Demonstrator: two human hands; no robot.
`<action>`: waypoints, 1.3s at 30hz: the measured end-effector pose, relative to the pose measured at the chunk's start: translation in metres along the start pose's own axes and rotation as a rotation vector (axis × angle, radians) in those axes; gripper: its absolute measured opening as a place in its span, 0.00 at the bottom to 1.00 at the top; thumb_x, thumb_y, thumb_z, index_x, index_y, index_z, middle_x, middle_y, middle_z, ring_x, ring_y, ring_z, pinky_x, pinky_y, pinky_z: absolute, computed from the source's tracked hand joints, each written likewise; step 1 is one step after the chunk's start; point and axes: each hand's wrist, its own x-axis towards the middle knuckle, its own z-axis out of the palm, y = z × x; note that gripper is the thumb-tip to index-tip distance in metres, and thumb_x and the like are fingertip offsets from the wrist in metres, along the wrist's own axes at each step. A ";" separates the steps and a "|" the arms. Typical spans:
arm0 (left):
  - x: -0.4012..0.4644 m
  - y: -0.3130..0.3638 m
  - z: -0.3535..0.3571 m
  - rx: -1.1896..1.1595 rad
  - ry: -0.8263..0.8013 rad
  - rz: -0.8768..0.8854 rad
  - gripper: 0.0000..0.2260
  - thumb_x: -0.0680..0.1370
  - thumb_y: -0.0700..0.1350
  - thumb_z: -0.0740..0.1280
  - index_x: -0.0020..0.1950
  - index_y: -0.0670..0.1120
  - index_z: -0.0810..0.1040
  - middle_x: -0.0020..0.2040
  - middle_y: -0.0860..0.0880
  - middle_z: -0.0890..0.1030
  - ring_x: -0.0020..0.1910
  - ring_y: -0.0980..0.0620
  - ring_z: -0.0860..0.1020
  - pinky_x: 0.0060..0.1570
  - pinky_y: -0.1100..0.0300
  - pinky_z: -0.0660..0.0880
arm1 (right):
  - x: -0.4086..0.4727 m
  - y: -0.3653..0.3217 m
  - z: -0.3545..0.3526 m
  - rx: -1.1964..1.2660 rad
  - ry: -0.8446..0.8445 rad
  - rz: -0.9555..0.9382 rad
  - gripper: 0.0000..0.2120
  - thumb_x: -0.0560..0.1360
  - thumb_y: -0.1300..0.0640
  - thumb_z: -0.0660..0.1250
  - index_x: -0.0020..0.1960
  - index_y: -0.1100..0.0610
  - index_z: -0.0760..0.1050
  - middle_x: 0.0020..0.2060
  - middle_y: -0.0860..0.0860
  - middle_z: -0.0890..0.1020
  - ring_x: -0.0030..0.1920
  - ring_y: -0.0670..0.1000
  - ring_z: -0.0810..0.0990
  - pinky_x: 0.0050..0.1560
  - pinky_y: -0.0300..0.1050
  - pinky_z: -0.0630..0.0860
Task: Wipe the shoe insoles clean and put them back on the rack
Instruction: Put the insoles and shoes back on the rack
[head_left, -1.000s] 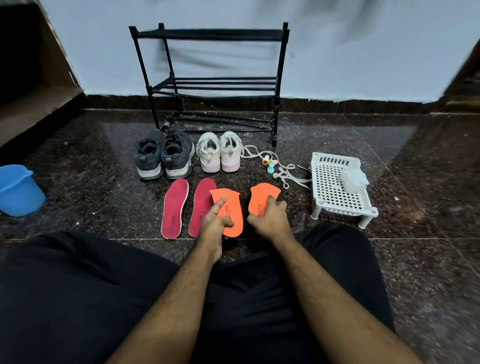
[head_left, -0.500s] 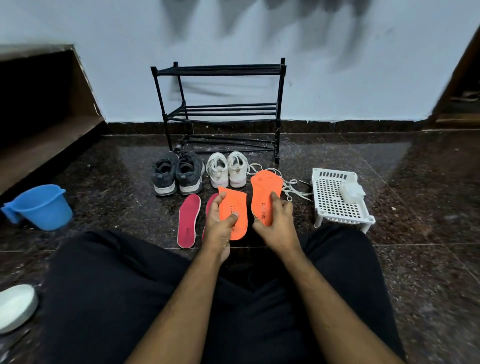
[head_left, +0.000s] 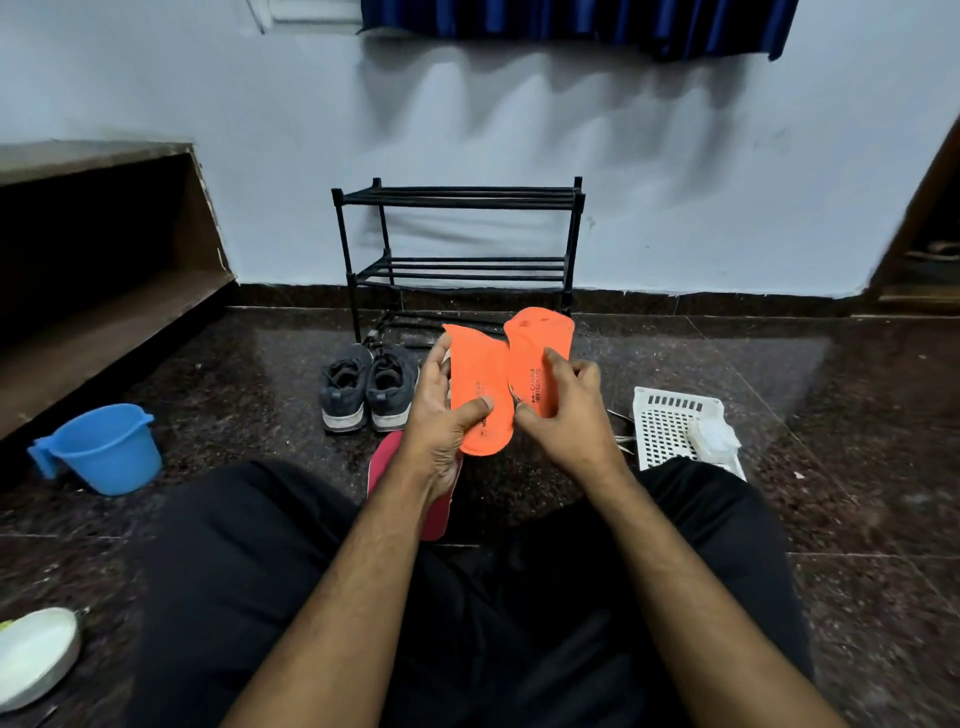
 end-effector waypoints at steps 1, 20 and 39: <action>0.007 0.002 0.002 -0.008 0.004 -0.004 0.41 0.71 0.24 0.68 0.77 0.55 0.65 0.66 0.56 0.79 0.67 0.51 0.77 0.57 0.50 0.79 | 0.006 0.000 -0.003 0.004 0.001 -0.006 0.42 0.69 0.46 0.71 0.78 0.54 0.59 0.62 0.52 0.63 0.66 0.55 0.69 0.71 0.53 0.68; 0.243 -0.032 -0.012 0.132 0.036 -0.007 0.36 0.76 0.23 0.62 0.75 0.56 0.67 0.68 0.53 0.78 0.66 0.47 0.77 0.51 0.50 0.80 | 0.224 0.060 0.012 -0.093 -0.042 0.008 0.39 0.73 0.51 0.71 0.79 0.54 0.59 0.66 0.53 0.62 0.67 0.53 0.66 0.70 0.45 0.66; 0.500 -0.165 -0.043 0.365 0.121 -0.060 0.33 0.76 0.26 0.65 0.77 0.50 0.66 0.66 0.46 0.79 0.61 0.49 0.79 0.54 0.55 0.77 | 0.456 0.181 0.129 -0.617 -0.048 0.067 0.26 0.75 0.46 0.66 0.68 0.57 0.67 0.62 0.62 0.68 0.63 0.63 0.69 0.63 0.55 0.70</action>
